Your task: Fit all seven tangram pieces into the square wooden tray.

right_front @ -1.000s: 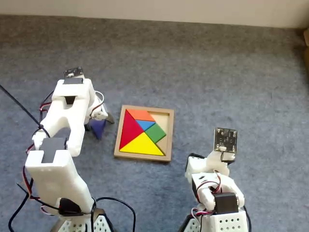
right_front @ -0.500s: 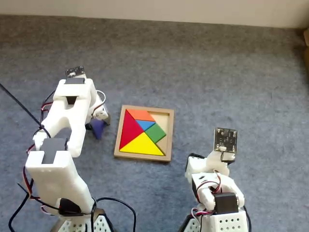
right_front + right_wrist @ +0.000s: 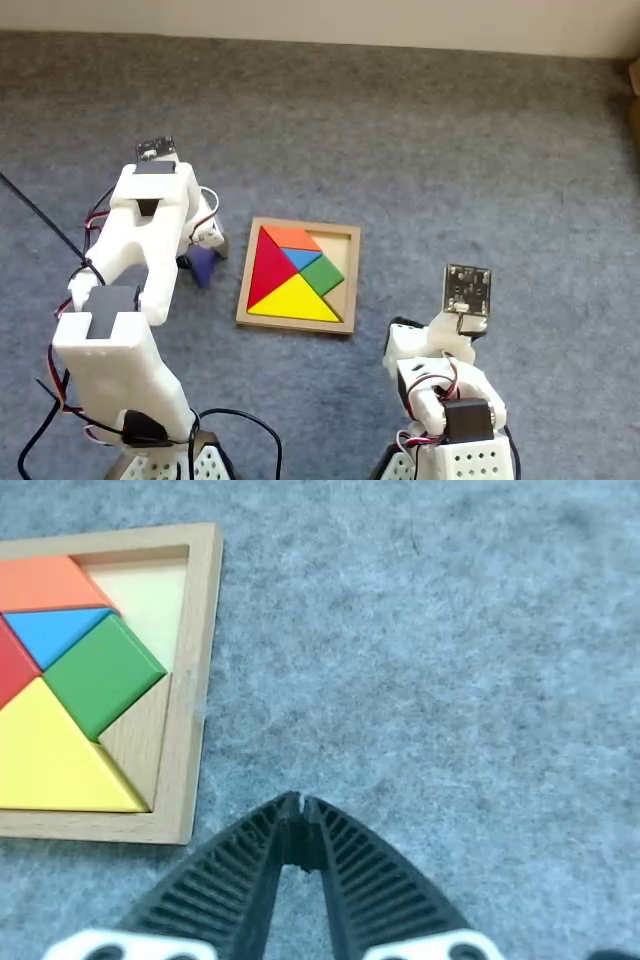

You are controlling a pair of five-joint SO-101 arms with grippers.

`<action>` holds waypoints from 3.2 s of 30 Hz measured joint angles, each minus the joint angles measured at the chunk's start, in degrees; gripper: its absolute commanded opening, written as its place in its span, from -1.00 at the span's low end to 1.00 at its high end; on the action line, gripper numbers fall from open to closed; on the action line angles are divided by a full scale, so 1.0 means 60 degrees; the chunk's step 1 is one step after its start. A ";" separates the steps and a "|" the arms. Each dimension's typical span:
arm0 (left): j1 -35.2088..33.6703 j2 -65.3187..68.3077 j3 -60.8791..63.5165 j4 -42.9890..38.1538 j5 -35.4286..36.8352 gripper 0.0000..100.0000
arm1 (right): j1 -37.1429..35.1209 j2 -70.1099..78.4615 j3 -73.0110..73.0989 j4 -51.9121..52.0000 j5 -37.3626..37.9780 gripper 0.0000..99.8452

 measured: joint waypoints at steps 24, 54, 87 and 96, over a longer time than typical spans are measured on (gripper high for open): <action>0.0894 -0.2286 0.0791 0.0835 -0.0015 -0.60 | 0.0000 0.0000 0.0000 0.0000 0.0000 -0.99; 0.0249 -0.1055 0.0762 0.0703 -0.1187 -0.33 | 0.0000 0.0000 0.0000 0.0000 0.0000 -0.99; 0.0322 0.2300 -0.3136 0.2007 -0.1187 -0.89 | 0.0000 0.0000 0.0000 0.0000 0.0000 -0.99; 0.0205 0.0777 -0.1919 0.1949 -0.1201 -0.91 | 0.0000 0.0000 0.0000 0.0000 0.0000 -0.99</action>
